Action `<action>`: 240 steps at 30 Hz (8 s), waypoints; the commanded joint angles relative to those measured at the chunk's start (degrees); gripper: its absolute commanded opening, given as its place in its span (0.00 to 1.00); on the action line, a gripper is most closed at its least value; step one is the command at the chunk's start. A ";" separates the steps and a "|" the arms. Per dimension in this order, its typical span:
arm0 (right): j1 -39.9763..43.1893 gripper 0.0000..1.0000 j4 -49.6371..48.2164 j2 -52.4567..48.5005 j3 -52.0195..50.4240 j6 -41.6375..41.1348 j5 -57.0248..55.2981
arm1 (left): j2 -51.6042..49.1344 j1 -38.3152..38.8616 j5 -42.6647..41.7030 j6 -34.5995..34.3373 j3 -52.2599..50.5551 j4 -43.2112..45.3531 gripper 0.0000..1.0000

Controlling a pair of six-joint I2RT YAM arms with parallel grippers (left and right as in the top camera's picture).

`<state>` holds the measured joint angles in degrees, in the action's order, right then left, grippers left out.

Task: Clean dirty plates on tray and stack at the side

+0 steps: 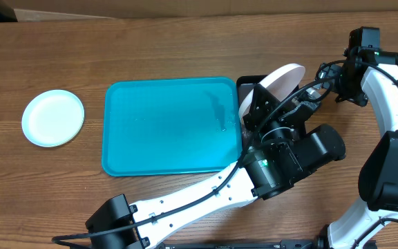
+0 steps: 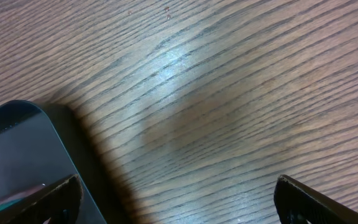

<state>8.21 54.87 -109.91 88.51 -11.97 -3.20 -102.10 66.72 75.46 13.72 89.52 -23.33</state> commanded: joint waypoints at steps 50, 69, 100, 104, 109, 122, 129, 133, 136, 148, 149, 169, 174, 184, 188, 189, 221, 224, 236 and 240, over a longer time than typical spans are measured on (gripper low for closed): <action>0.22 1.00 -0.31 0.44 0.33 -0.28 -0.15 | 2.10 -72.94 -86.47 -41.16 1.38 -36.06 0.04; 0.22 1.00 -0.31 0.44 0.33 -0.28 -0.15 | 2.10 -111.32 -73.55 -44.78 -6.95 -29.90 0.04; 0.22 1.00 -0.31 0.44 0.33 -0.28 -0.15 | 2.08 -107.93 -101.29 -32.09 -16.72 -10.43 0.85; 0.22 1.00 -0.31 0.44 0.33 -0.28 -0.15 | 2.08 -102.29 -103.62 -27.15 -16.72 -10.08 0.90; 0.22 1.00 -0.31 0.44 0.33 -0.28 -0.15 | 2.08 -87.08 -103.34 -23.71 -16.72 -11.43 1.00; 0.22 1.00 -0.31 0.44 0.33 -0.28 -0.15 | 2.08 -63.82 -91.36 -23.54 -16.72 -13.46 1.00; 0.22 1.00 -0.31 0.44 0.33 -0.28 -0.15 | 2.08 -59.21 -91.36 -23.54 -16.72 -13.53 1.00; 0.22 1.00 -0.31 0.44 0.33 -0.28 -0.15 | 2.08 -58.73 -91.36 -23.54 -16.72 -13.53 1.00; 0.22 1.00 -0.31 0.44 0.33 -0.28 -0.15 | 2.08 -58.75 -91.36 -23.54 -16.72 -13.51 1.00; -2.97 1.00 -0.31 1.42 0.33 -0.28 -0.17 | 2.08 -58.80 -91.36 -23.54 -16.72 -13.53 1.00; -4.20 1.00 -0.28 2.32 0.33 -0.28 -0.15 | 2.08 -58.80 -91.36 -23.54 -16.72 -13.53 1.00; -36.96 1.00 -0.66 57.55 0.33 -0.26 -0.22 | 2.08 -58.80 -91.36 -23.54 -16.72 -13.53 1.00; -33.53 1.00 0.46 71.58 -0.70 2.05 -5.11 | 2.08 -58.80 -91.36 -23.54 -16.72 -13.53 1.00; -20.52 1.00 -11.93 96.80 -26.43 3.48 -4.59 | 2.08 -58.80 -91.36 -23.54 -16.72 -13.53 1.00; -17.68 1.00 -32.63 101.39 -41.66 9.60 4.22 | 2.08 -58.80 -91.36 -23.54 -16.72 -13.53 1.00; -17.38 1.00 -38.69 102.03 -45.35 11.04 6.58 | 2.08 -58.80 -91.36 -23.54 -16.72 -13.53 1.00; -12.31 1.00 -66.47 109.74 -88.08 12.04 12.46 | 2.08 -58.80 -91.36 -23.54 -16.72 -13.53 1.00; -11.08 1.00 -61.92 109.74 -88.08 13.62 13.38 | 2.08 -58.80 -91.36 -23.54 -16.72 -13.53 1.00; -10.32 1.00 -50.86 109.74 -88.08 17.92 11.19 | 2.08 -58.80 -91.36 -23.54 -16.72 -13.53 1.00; -10.34 1.00 -50.86 109.74 -88.08 17.99 11.23 | 2.08 -58.80 -91.36 -23.54 -16.72 -13.53 1.00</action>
<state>-2.33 4.21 -0.80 1.04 4.89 8.56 -101.78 7.86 -16.01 -11.33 72.97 -36.84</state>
